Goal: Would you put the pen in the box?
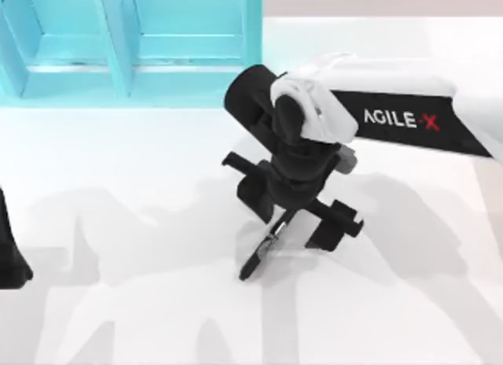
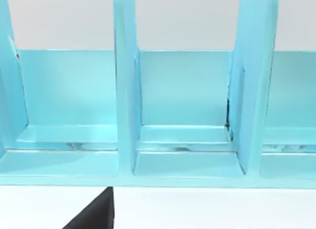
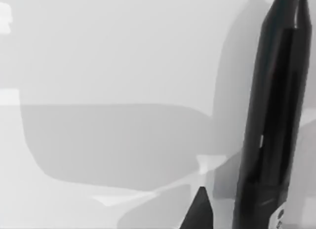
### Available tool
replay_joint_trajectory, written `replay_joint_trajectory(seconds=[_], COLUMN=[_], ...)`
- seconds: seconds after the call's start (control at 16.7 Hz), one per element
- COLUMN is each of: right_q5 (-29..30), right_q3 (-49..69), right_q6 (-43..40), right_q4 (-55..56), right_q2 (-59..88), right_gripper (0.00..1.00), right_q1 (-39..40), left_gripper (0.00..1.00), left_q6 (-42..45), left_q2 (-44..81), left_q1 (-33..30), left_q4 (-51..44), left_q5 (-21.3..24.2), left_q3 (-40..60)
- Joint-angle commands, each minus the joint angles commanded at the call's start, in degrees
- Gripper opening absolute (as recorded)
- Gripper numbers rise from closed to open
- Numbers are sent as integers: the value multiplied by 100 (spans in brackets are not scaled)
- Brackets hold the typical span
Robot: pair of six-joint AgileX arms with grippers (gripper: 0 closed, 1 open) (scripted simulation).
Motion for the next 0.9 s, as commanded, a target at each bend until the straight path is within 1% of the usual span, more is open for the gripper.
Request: replay_joint_trajectory(seconds=[0.12, 0.18, 0.6, 0.66, 0.78, 0.9], right_q5=[0, 0, 0, 101, 103, 100], right_q3=[0, 0, 0, -31, 60, 329], right_q6=[0, 0, 0, -213, -218, -217], right_q4=[0, 0, 0, -491, -585, -903], right_q2=[0, 0, 0, -444, -465, -526], right_gripper=[2, 0, 0, 0, 0, 0], right_q1=[0, 0, 0, -32, -23, -16], left_gripper=[100, 100, 100, 100, 100, 100], left_q6=[0, 0, 0, 0, 0, 0], left_q2=[0, 0, 0, 0, 0, 0], left_q1=[0, 0, 0, 0, 0, 0], left_q4=[0, 0, 0, 0, 0, 0], left_q5=[0, 0, 0, 0, 0, 0], left_q3=[0, 0, 0, 0, 0, 0])
